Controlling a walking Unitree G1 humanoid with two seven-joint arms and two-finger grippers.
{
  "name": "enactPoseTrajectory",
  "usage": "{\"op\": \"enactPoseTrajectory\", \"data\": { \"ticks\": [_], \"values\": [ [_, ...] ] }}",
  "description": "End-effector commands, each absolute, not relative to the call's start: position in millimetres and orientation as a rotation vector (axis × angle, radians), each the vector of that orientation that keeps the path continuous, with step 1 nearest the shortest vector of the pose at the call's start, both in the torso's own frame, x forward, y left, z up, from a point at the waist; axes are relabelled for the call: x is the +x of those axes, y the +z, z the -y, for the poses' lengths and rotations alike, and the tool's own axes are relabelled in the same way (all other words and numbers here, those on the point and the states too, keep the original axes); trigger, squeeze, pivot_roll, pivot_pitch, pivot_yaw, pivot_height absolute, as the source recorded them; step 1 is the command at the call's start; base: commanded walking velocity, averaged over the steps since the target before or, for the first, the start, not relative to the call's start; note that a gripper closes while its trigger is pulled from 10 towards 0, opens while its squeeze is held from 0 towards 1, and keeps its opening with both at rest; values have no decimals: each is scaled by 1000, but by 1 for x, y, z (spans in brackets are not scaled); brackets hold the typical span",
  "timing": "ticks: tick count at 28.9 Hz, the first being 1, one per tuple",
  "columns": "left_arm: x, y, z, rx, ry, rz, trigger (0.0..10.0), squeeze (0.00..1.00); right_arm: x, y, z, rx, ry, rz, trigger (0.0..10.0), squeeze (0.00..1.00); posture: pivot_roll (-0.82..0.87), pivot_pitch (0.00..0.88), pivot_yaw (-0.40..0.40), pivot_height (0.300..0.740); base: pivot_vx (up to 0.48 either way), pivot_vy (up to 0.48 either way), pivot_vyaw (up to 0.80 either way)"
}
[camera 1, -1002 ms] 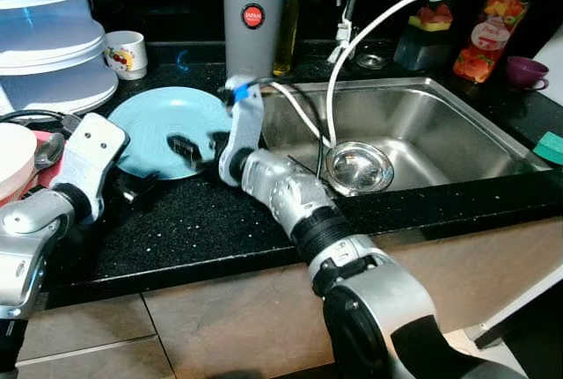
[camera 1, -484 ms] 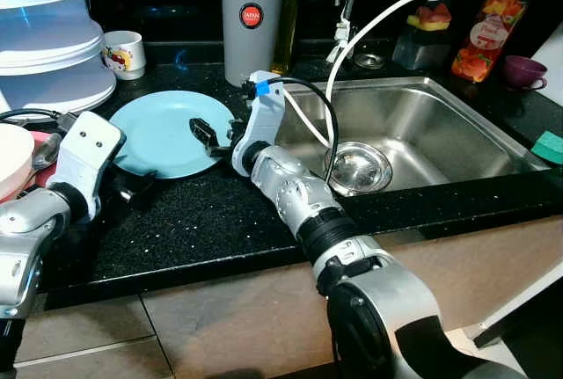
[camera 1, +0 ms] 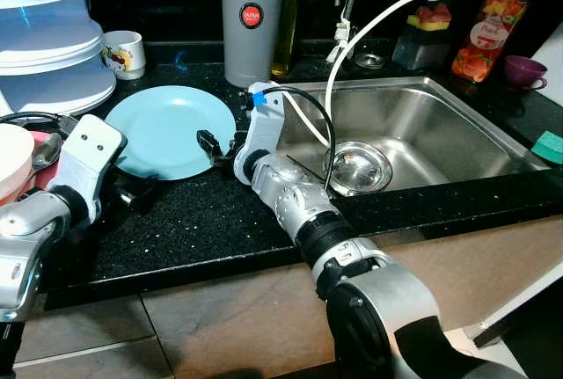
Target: Kitchen organization
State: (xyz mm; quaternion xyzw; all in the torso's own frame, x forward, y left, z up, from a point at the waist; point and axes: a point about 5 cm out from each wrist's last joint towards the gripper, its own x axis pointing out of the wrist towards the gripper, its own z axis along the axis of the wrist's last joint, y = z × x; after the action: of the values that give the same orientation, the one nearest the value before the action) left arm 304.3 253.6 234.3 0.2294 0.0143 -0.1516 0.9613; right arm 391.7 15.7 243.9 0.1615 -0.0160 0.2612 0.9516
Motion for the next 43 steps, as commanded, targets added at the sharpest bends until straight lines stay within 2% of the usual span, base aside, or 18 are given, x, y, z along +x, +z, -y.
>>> {"op": "enactPoseTrajectory", "data": {
  "ticks": [1,9,11,19,20,21,22,23,24,43],
  "values": [
    [303,225,-252,447,-332,-65,10000,0,391,237,-17,331,523,14,10000,0,14,94,-59,740,0,0,0],
    [301,221,-251,439,-337,-79,10000,0,389,233,-21,414,536,-25,10000,0,10,95,-58,740,0,0,0],
    [301,220,-251,438,-339,-81,10000,0,386,231,-27,511,593,-86,10000,0,10,95,-58,740,0,0,0],
    [301,220,-251,438,-339,-80,10000,0,379,230,-40,631,728,-156,9843,0,11,92,-62,740,0,0,0],
    [301,220,-251,438,-340,-80,10000,0,377,230,-42,637,744,-161,6745,0,11,92,-62,740,0,0,0],
    [301,220,-251,438,-340,-80,10000,0,377,230,-42,637,744,-161,6745,0,11,92,-62,740,0,0,0],
    [301,220,-251,438,-341,-81,10000,0,376,231,-44,642,767,-159,1569,0,12,91,-64,740,0,0,0],
    [301,220,-251,438,-341,-81,10000,0,376,231,-44,642,767,-159,1569,0,12,91,-64,740,0,0,0],
    [301,220,-251,437,-342,-80,10000,0,376,231,-44,650,774,-155,0,0,12,91,-64,740,0,0,0],
    [303,221,-245,440,-357,-64,10000,0,383,237,-31,763,687,-112,0,0,16,74,-62,740,0,0,0]
  ]
}}
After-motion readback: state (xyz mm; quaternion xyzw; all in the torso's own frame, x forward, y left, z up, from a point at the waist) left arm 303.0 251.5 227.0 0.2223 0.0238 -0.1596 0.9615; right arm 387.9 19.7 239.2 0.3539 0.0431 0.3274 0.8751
